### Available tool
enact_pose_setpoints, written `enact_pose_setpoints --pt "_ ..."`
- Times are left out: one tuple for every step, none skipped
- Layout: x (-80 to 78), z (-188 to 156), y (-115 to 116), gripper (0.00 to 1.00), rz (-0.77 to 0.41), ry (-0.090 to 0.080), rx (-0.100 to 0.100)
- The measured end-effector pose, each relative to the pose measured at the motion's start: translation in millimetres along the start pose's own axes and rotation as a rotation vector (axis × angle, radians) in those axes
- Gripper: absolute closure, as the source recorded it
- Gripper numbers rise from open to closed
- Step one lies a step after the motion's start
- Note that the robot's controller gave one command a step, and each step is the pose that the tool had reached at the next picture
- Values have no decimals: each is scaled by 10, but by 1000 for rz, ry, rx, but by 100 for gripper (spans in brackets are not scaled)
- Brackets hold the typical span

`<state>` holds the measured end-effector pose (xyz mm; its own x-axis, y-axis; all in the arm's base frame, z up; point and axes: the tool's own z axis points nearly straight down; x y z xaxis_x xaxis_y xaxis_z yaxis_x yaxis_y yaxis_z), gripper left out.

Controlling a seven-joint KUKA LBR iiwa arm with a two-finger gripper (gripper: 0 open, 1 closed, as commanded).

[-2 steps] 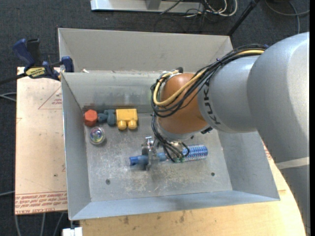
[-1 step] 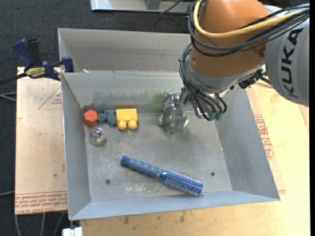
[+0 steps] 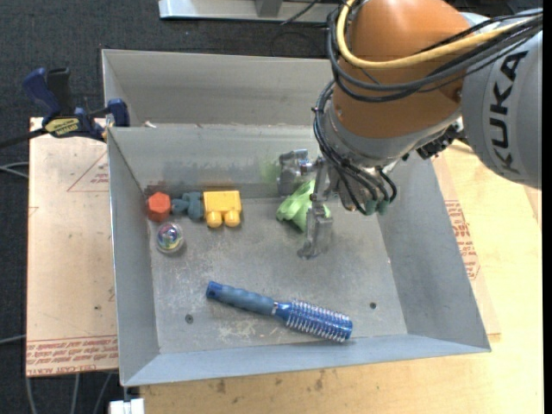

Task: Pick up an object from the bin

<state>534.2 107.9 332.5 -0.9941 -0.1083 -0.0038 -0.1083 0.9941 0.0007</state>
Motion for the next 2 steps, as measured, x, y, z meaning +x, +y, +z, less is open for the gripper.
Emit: enact_pose_setpoints --pt "496 1119 148 0 -8 13 0" --pt "346 2667 105 0 -62 8 0"
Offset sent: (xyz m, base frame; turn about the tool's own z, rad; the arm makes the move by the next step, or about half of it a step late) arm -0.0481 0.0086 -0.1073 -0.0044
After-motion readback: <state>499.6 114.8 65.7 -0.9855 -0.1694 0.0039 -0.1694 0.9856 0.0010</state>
